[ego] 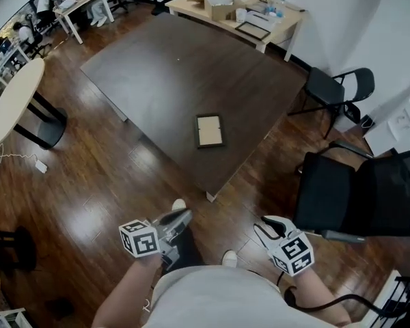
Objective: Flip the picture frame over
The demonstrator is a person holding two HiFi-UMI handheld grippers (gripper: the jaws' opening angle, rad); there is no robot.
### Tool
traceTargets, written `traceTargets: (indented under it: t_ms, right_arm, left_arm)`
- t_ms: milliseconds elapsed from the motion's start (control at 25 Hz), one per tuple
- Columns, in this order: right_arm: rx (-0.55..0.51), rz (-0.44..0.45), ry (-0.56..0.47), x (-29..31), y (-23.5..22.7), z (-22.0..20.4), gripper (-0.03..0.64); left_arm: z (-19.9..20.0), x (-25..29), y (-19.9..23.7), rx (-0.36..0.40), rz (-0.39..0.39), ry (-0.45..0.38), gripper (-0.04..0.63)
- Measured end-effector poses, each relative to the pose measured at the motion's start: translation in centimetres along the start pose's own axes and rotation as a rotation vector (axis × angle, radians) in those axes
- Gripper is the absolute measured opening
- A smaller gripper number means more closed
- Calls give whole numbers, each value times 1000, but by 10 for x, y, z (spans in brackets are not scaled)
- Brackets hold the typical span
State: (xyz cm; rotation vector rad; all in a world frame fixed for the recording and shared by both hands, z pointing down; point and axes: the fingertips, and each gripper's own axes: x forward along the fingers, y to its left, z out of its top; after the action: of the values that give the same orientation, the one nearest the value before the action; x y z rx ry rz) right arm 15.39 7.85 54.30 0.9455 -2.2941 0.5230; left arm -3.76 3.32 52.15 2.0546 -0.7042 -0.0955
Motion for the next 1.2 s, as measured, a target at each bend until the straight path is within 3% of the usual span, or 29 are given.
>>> traceTargets:
  t_ms: [80, 160, 320, 440, 680, 920, 1200]
  right_arm:
    - [-12, 29, -3, -17, 7, -15, 114]
    - [-18, 54, -12, -33, 18, -28, 114]
    - [-21, 59, -67, -55, 31, -33, 114]
    - [9, 41, -110, -70, 43, -30, 119]
    - [21, 30, -166, -80, 76, -16, 133]
    - [15, -3, -198, -90, 106, 1, 135]
    - [16, -21, -221, -76, 133, 31, 133]
  left_arm:
    - [-33, -16, -24, 14, 49, -14, 6]
    - [-66, -33, -46, 53, 88, 23, 5]
    - [-92, -56, -78, 259, 156, 110, 3]
    - [-94, -67, -99, 358, 153, 133, 3]
    - [-71, -78, -126, 484, 75, 127, 3]
    - [-69, -95, -136, 524, 23, 152, 3]
    - [-62, -111, -121, 508, -21, 165, 3]
